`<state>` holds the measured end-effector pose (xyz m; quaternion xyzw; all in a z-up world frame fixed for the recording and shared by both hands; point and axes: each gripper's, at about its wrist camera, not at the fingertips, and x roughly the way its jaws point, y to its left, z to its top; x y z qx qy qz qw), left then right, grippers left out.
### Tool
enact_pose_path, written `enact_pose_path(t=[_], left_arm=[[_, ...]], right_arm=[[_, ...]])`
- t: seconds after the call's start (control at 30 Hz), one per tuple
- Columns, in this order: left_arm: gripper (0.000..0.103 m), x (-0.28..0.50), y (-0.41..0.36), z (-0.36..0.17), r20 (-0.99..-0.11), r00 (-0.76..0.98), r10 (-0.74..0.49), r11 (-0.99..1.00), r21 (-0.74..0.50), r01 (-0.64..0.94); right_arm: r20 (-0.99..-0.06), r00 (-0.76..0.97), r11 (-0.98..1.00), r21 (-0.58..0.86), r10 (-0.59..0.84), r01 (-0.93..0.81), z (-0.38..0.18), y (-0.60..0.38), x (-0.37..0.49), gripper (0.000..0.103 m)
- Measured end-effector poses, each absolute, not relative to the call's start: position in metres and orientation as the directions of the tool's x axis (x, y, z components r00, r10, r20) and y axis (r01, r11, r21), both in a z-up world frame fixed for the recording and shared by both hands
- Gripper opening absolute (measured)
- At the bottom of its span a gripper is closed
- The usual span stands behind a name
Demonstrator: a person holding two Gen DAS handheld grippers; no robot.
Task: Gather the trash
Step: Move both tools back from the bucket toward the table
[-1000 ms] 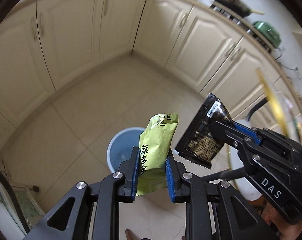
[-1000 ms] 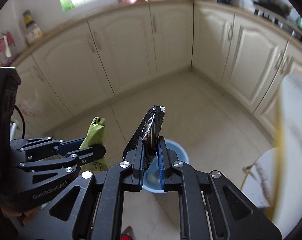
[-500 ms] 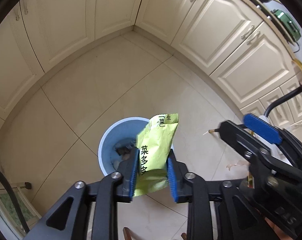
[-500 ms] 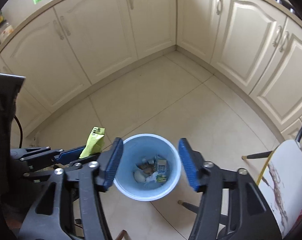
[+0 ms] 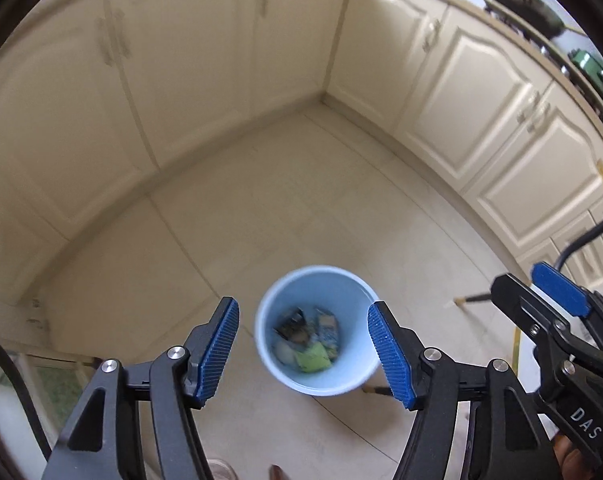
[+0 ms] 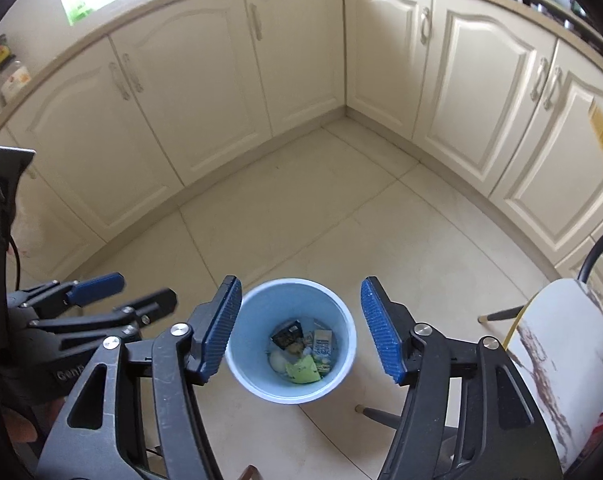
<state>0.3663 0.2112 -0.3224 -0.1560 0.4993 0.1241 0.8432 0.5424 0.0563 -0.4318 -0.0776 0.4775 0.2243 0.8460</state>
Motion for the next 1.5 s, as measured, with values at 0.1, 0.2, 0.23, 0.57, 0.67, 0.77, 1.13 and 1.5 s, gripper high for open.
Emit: enact_pose_path(t=[0.1, 0.2, 0.23, 0.57, 0.67, 0.77, 1.13, 1.5], left_arm=[[0.065, 0.340, 0.207, -0.282, -0.834, 0.538, 0.119, 0.914, -0.120, -0.388], [0.073, 0.308, 0.199, -0.235, -0.765, 0.621, 0.171, 0.911, -0.118, -0.396], [0.076, 0.301, 0.191, -0.225, -0.746, 0.642, 0.175, 0.912, -0.124, -0.392], [0.096, 0.187, 0.083, -0.113, -0.464, 0.864, 0.195, 0.950, -0.131, -0.284], [0.099, 0.148, 0.039, -0.102, -0.376, 0.904, 0.202, 0.961, -0.103, -0.258], [0.102, 0.110, 0.004, -0.090, -0.289, 0.936, 0.200, 0.971, -0.072, -0.230], [0.102, -0.060, -0.029, -0.120, -0.090, 0.989, 0.114, 0.987, -0.101, -0.123], [0.102, -0.125, -0.011, -0.152, -0.036, 0.997, 0.065, 0.995, -0.072, -0.067]], right_arm=[[-0.816, 0.463, 0.870, 0.096, 0.347, -0.483, -0.402, 0.064, 0.524, 0.066], [-0.771, 0.503, 0.848, 0.088, 0.390, -0.522, -0.362, 0.069, 0.498, 0.082], [-0.751, 0.523, 0.843, 0.082, 0.403, -0.531, -0.345, 0.070, 0.488, 0.085], [-0.537, 0.731, 0.867, 0.001, 0.421, -0.499, -0.201, 0.013, 0.371, 0.103], [-0.459, 0.783, 0.883, 0.007, 0.419, -0.469, -0.161, -0.017, 0.336, 0.103], [-0.387, 0.829, 0.898, -0.010, 0.403, -0.440, -0.125, -0.039, 0.293, 0.103], [-0.195, 0.944, 0.958, -0.061, 0.265, -0.281, -0.048, -0.097, 0.168, 0.103], [-0.115, 0.984, 0.988, -0.048, 0.138, -0.144, -0.016, -0.152, 0.120, 0.103]])
